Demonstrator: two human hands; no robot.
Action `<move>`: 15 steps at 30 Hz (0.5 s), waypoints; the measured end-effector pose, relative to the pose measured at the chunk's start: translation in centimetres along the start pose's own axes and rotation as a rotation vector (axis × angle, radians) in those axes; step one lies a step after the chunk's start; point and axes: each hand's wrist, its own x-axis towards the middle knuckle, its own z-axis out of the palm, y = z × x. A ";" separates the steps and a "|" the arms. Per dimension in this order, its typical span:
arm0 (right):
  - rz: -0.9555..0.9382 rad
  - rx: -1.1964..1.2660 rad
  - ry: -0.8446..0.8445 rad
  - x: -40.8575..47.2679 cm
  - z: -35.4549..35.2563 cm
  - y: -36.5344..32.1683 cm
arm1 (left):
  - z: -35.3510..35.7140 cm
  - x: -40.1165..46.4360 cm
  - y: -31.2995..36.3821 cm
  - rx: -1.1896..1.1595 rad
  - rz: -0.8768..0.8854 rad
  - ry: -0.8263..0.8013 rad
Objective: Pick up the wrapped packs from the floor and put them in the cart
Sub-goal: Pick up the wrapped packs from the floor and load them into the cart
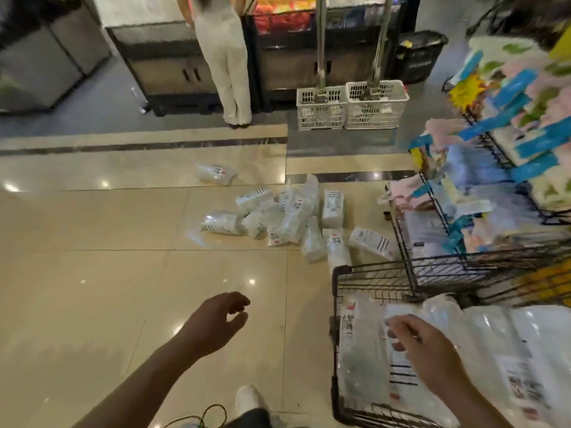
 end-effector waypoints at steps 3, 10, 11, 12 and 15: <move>0.082 0.018 0.029 0.9 5.1 -3.2 | -4.1 2.6 -7.1 0.037 -0.004 0.001; 0.217 0.014 -0.013 4.7 16.0 -12.0 | -12.0 3.4 -20.7 0.030 -0.175 0.041; 0.214 0.005 -0.030 5.4 17.2 -13.6 | -12.5 3.7 -22.0 0.018 -0.203 0.043; 0.202 -0.006 -0.046 6.3 18.4 -15.3 | -13.0 4.1 -23.1 0.007 -0.227 0.043; 0.163 -0.016 -0.072 9.7 21.7 -19.5 | -14.2 6.3 -25.7 -0.026 -0.265 0.015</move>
